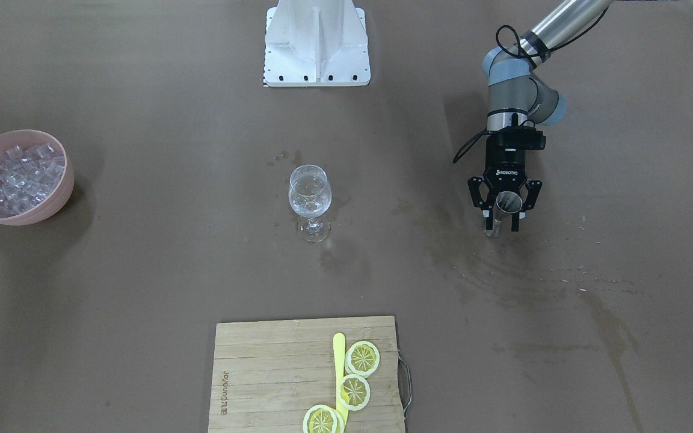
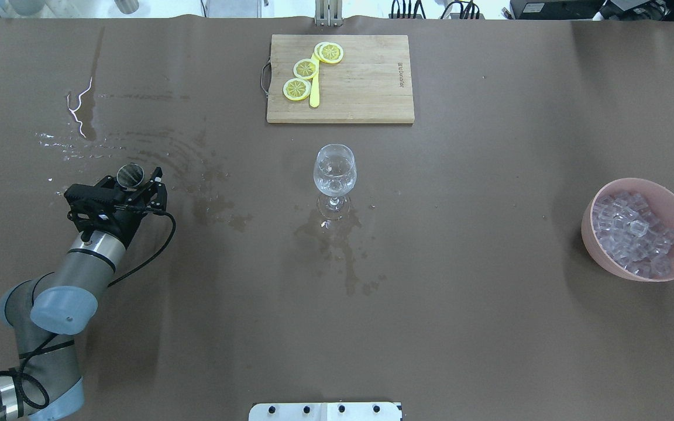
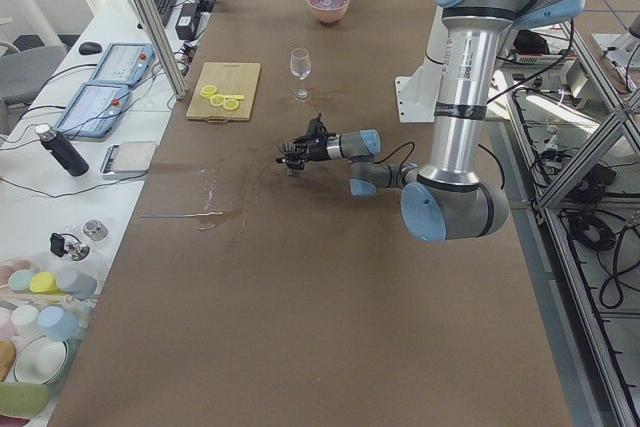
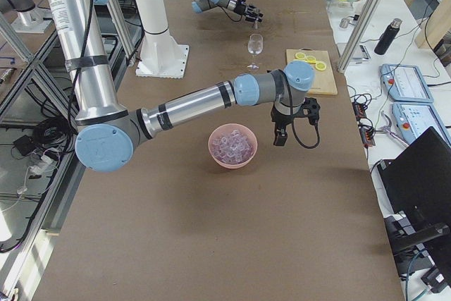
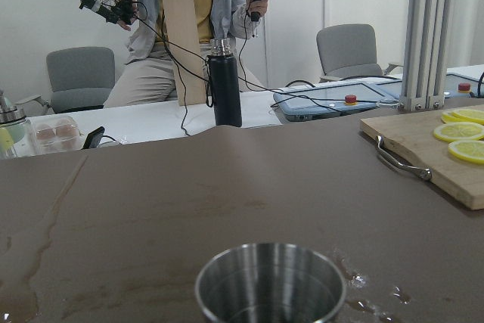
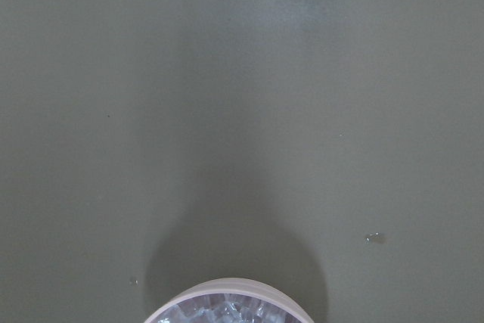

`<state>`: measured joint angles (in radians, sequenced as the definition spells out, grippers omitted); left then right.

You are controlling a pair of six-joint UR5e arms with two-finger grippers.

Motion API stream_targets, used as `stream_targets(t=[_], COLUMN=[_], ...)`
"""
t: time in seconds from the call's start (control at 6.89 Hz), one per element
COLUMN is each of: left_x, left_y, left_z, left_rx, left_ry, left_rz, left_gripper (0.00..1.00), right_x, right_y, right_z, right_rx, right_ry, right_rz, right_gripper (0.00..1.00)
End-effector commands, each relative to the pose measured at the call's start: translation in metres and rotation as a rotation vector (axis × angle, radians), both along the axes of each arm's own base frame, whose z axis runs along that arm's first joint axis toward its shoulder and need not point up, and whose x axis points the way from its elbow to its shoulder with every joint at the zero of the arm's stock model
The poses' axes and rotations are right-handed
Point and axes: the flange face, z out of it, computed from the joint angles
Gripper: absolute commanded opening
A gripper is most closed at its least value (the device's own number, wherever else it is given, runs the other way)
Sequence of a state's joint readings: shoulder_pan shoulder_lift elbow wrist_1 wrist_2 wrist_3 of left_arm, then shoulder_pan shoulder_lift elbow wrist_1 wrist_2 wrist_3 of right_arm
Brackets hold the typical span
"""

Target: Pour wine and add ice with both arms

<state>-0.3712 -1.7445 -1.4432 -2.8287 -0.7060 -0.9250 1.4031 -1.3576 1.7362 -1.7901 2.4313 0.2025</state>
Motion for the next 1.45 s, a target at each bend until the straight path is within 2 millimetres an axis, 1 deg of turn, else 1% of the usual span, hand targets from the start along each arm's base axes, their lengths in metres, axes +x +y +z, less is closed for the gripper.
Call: stream_targets(t=[0.0,0.15,0.29,0.44,0.58,0.73,0.87,1.02,1.16,1.31], left_x=[0.001,0.0,-0.004,-0.008,-0.018,-0.033,-0.051,-0.078,-0.104,-0.119], left_y=[0.0,0.001,0.003,0.007,0.012,0.019,0.026,0.04,0.048,0.036], left_z=[-0.004,-0.004,-0.007,0.001,0.0,0.004,-0.004,-0.007,-0.017,-0.025], left_rx=[0.003,0.004,0.007,-0.005,-0.005,-0.011,-0.004,-0.009,-0.007,-0.018], left_ry=[0.005,-0.002,0.004,-0.005,0.011,0.009,0.024,0.031,0.035,0.045], left_rz=[0.003,0.015,0.018,0.049,0.072,0.09,0.093,0.138,0.169,0.189], left_gripper=[0.76,0.85,0.97,0.98,0.98,0.98,0.98,0.98,0.98,0.98], right_x=[-0.001,-0.001,-0.001,-0.001,-0.001,-0.001,-0.001,-0.001,-0.001,-0.001], right_y=[0.0,0.0,0.0,-0.001,-0.001,0.0,0.0,0.0,0.0,0.001], right_z=[0.0,0.0,-0.001,-0.005,-0.008,-0.01,-0.01,-0.01,-0.01,-0.007], right_rx=[0.0,-0.001,0.0,0.0,-0.007,-0.003,-0.003,-0.003,-0.003,-0.006], right_ry=[-0.002,-0.003,-0.005,-0.007,-0.009,-0.01,-0.01,-0.009,-0.009,-0.006], right_rz=[-0.001,-0.001,-0.001,0.005,0.014,0.014,0.014,0.015,0.015,0.014], right_gripper=[1.0,1.0,1.0,1.0,1.0,1.0,1.0,1.0,1.0,1.0])
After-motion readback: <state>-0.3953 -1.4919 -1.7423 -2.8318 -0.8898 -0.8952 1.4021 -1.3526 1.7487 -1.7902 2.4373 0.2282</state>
